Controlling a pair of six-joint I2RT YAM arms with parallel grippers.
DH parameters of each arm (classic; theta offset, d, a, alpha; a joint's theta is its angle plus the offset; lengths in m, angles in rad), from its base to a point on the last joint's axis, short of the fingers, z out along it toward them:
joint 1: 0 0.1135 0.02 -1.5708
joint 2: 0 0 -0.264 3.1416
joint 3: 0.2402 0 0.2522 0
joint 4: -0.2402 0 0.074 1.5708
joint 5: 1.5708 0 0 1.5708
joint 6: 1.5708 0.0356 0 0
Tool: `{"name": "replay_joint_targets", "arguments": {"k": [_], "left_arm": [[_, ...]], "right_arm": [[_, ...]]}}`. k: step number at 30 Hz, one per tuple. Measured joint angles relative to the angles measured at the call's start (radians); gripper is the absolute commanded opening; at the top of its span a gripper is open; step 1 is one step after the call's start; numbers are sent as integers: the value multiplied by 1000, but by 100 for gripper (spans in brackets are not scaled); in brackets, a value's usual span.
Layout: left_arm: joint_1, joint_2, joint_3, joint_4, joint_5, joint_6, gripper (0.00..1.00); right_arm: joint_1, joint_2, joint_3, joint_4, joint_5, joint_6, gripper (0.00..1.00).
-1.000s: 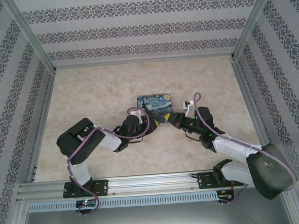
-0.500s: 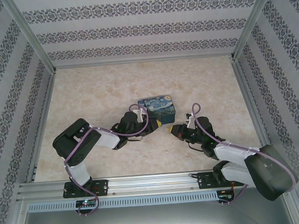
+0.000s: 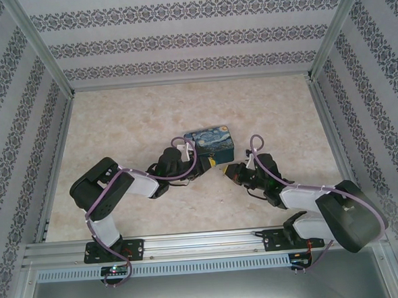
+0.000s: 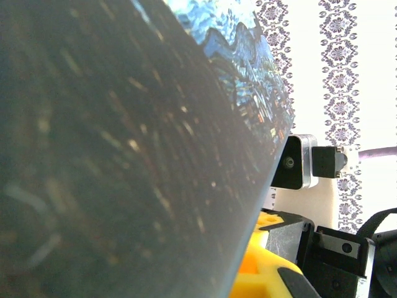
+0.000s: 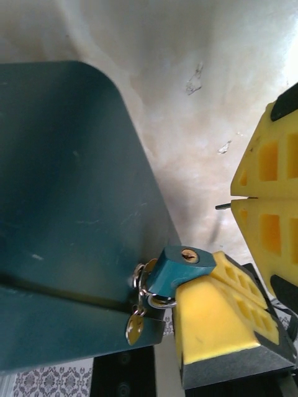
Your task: Unlock a padlock with a key
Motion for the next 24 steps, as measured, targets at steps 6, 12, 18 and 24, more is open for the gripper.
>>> {"name": "replay_joint_targets", "arguments": {"k": [6, 12, 18, 24], "left_arm": [[0, 0, -1, 7, 3, -3, 0], [0, 0, -3, 11, 3, -7, 0], [0, 0, -4, 12, 3, -7, 0], [0, 5, -5, 20, 6, -7, 0]], "right_arm": [[0, 22, 24, 4, 4, 3, 0], [0, 28, 45, 4, 4, 3, 0], [0, 32, 57, 5, 4, 3, 0], [0, 34, 61, 3, 4, 3, 0]]}}
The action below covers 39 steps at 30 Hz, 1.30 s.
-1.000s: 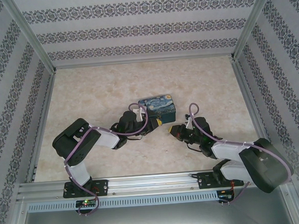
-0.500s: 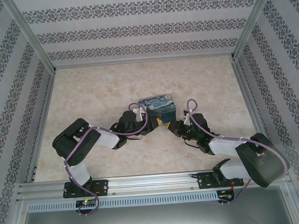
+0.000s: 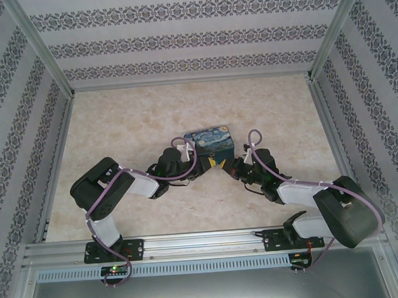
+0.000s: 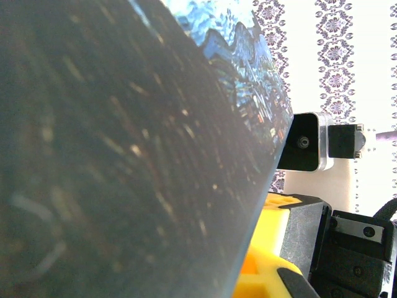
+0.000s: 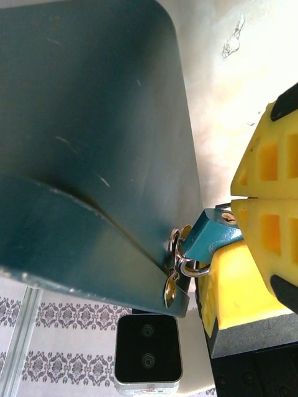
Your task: Unlock a padlock with a key
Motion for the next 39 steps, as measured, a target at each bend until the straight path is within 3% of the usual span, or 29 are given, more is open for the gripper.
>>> {"name": "replay_joint_targets", "arguments": {"k": [39], "left_arm": [[0, 13, -3, 37, 0, -7, 0]], "right_arm": [[-15, -17, 10, -27, -1, 0, 0]]}}
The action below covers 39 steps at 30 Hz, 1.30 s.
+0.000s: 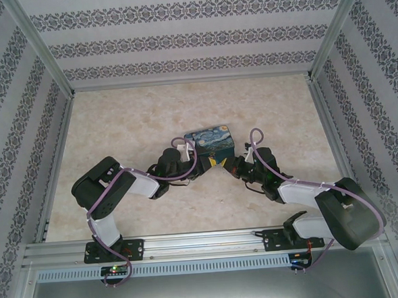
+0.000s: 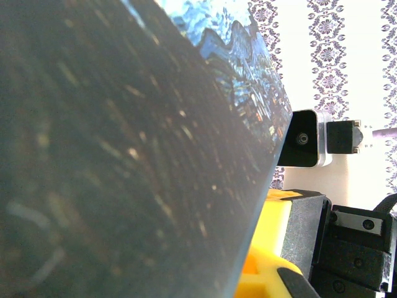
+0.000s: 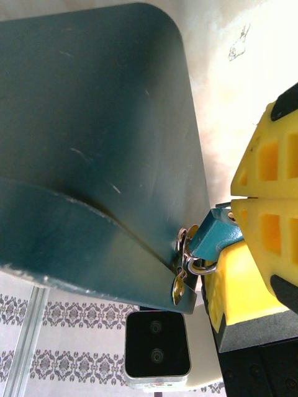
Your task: Unlock a padlock with a key
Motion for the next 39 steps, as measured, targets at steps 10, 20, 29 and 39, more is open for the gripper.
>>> {"name": "replay_joint_targets", "arguments": {"k": [10, 20, 29, 39], "left_arm": [[0, 3, 0, 1, -1, 0, 0], [1, 5, 0, 3, -4, 0, 0], [5, 18, 0, 37, -2, -34, 0], [8, 31, 0, 129, 0, -140, 0]], "right_arm": [[2, -21, 2, -19, 0, 0, 0], [24, -23, 5, -23, 12, 1, 0], [24, -23, 6, -18, 19, 0, 0], [-37, -23, 6, 42, -62, 0, 0]]}}
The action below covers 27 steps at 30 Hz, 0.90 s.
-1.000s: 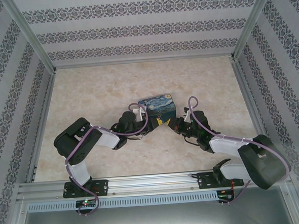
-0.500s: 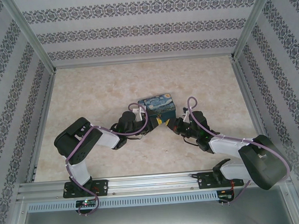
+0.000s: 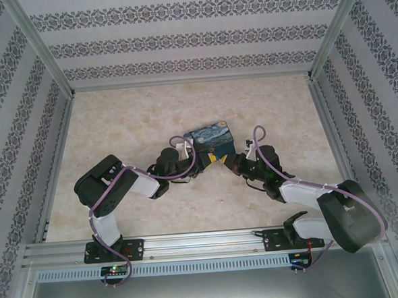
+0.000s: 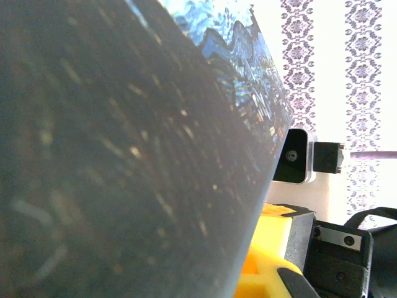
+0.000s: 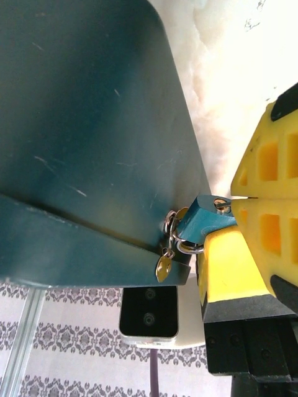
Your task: Unlock a padlock with a key
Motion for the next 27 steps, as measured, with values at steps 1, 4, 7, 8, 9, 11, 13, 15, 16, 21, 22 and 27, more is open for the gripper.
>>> {"name": "replay_joint_targets", "arguments": {"k": [1, 4, 7, 8, 9, 11, 13, 15, 16, 21, 22, 27], "left_arm": [[1, 1, 0, 9, 0, -11, 0], [4, 2, 0, 36, 1, -38, 0], [5, 2, 0, 53, -5, -63, 0], [5, 2, 0, 57, -7, -70, 0], [6, 2, 0, 59, -8, -75, 0], [9, 2, 0, 66, -8, -87, 0], [11, 2, 0, 71, -13, -100, 0], [12, 4, 0, 81, -23, -108, 0], [12, 6, 0, 87, -26, -113, 0], [17, 7, 0, 105, -34, -134, 0], [18, 7, 0, 111, -35, -138, 0], [18, 7, 0, 128, -42, -151, 0]], "right_arm": [[-6, 0, 0, 8, -10, 0, 0], [-24, 11, 1, 39, -38, 0, 0], [-37, 27, 6, 67, -61, 1, 0], [-42, 34, 6, 79, -68, 3, 0], [-43, 40, 6, 90, -74, 4, 0], [-50, 56, 6, 114, -86, 8, 0], [-50, 71, 11, 134, -90, 15, 0], [-53, 84, 15, 151, -95, 19, 0], [-56, 90, 18, 156, -102, 20, 0], [-76, 113, 46, 163, -138, 6, 0], [-80, 116, 52, 163, -147, -3, 0], [-113, 136, 77, 163, -210, -59, 0]]}}
